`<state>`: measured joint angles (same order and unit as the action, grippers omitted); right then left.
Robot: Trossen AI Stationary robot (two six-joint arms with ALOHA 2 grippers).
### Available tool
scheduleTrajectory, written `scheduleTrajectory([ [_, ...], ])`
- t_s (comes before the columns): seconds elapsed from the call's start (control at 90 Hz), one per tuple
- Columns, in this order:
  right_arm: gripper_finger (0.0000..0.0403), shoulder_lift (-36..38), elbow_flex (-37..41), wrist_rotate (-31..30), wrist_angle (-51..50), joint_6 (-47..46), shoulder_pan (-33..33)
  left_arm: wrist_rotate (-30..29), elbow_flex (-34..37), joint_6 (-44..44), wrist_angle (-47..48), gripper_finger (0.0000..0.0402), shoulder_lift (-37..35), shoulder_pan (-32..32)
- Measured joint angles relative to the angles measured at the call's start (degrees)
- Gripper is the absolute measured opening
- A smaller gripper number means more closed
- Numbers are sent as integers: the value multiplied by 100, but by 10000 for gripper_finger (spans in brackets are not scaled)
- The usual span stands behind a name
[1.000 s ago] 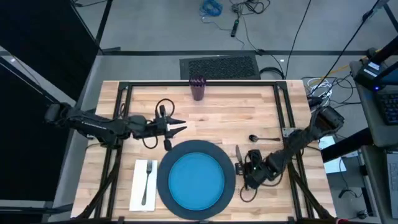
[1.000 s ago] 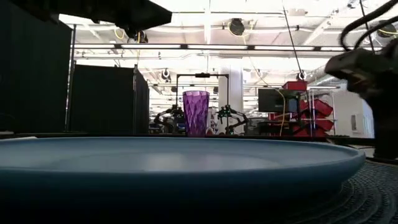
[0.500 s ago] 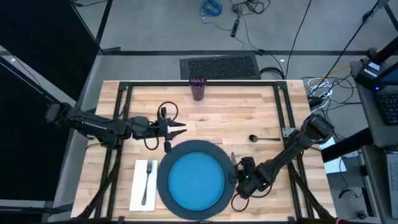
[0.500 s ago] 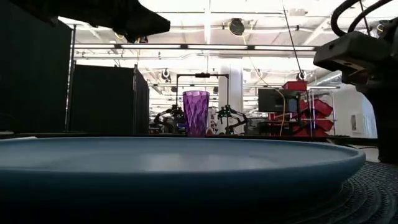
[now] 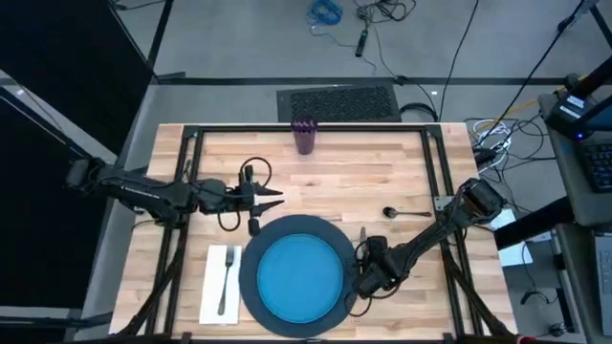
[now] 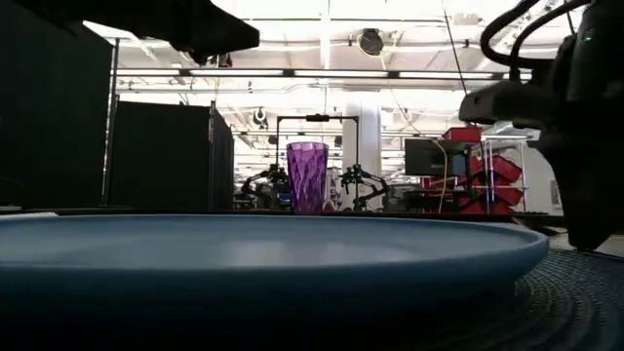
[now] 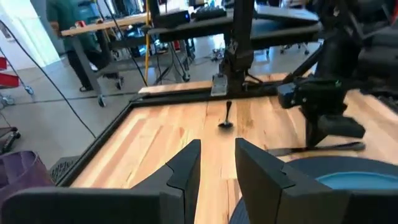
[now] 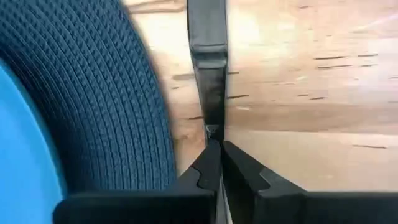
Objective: Set table place
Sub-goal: Move the black table knife to the right of the dark blue placemat, then move the black spoon to the right of the black table knife
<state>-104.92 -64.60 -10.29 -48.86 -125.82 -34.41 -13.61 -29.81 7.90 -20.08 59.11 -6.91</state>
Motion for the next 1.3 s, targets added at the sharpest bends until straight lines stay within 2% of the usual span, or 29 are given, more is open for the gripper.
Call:
scheduleTrajectory([
  [0.144,0,4,-43,303,-141,-48,-18,0,1,-2,183,84,-283,0],
  [0.589,0,166,-48,294,-490,34,-35,0,-1,-4,460,84,-636,-38],
  [0.667,0,391,-50,138,-857,58,-35,0,-1,-4,473,84,-636,-35],
  [0.744,0,674,-50,-265,-1238,254,-55,-1,-1,-4,462,84,-636,-35],
  [0.844,0,1047,-51,-818,-1724,995,-54,-1,-1,-4,473,84,-636,-35],
  [1.089,0,1540,-59,-1022,-2665,3164,263,-2,-1,13,459,84,-634,-14],
  [1.167,2,1561,-59,-958,-2719,4175,480,-2,-1,42,460,84,-634,-11],
  [1.3,24,1567,46,-466,-2678,5939,1044,-3,-1,52,394,84,-634,-11],
])
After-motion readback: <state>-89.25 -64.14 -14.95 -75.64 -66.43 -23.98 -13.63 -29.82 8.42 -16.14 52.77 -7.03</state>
